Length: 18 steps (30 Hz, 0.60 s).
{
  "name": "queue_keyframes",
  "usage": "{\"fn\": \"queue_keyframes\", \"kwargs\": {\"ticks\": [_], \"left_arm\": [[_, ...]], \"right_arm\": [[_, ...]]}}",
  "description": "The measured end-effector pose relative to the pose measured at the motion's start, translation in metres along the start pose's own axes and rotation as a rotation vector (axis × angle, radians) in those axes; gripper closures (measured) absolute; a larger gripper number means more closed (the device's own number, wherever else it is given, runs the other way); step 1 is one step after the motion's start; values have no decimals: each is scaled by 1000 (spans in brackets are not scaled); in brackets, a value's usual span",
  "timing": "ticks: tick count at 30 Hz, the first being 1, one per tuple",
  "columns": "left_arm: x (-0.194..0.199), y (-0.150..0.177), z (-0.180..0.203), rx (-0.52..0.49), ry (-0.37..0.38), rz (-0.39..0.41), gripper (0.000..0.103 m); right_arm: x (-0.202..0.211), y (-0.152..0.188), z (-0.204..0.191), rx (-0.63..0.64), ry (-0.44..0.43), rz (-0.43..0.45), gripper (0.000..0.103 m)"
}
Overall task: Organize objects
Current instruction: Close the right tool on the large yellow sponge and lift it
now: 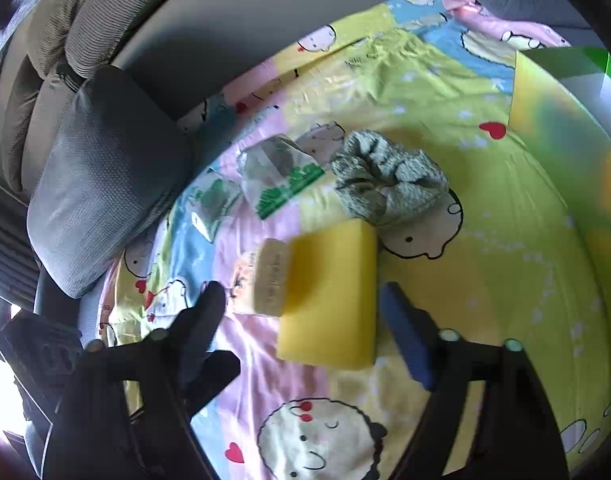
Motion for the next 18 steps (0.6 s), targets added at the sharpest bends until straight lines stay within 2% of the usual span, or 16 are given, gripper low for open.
{"fn": "queue_keyframes", "kwargs": {"ticks": [2, 4, 5, 8, 11, 14, 18], "left_arm": [[-7, 0, 7, -25, 16, -5, 29], [-13, 1, 10, -31, 41, -24, 45], [-17, 1, 10, -32, 44, -32, 48], [-29, 2, 10, -36, 34, -64, 49], [-38, 4, 10, -36, 32, -98, 52], [-39, 7, 11, -63, -2, -99, 52], [-32, 10, 18, -92, -15, -84, 52]], "right_arm": [[-5, 0, 6, -30, -18, -16, 45], [-10, 2, 10, -59, -45, -26, 45], [-14, 2, 13, -65, -54, -35, 45], [-24, 5, 16, -69, -55, -61, 45], [-33, 9, 22, -106, -73, -84, 51], [-31, 9, 21, -84, -48, -77, 61], [-28, 10, 21, -77, -52, -71, 62]]}}
Point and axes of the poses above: each gripper's, at about its wrist camera, not at the fingertips, and x roughly against the way its jaws point, z to its right, y to its underside, the point moved 7 cm from there along -x, roughly the way its jaws point, and after that the axes turned 10 degrees about x, right-handed, at the moved point
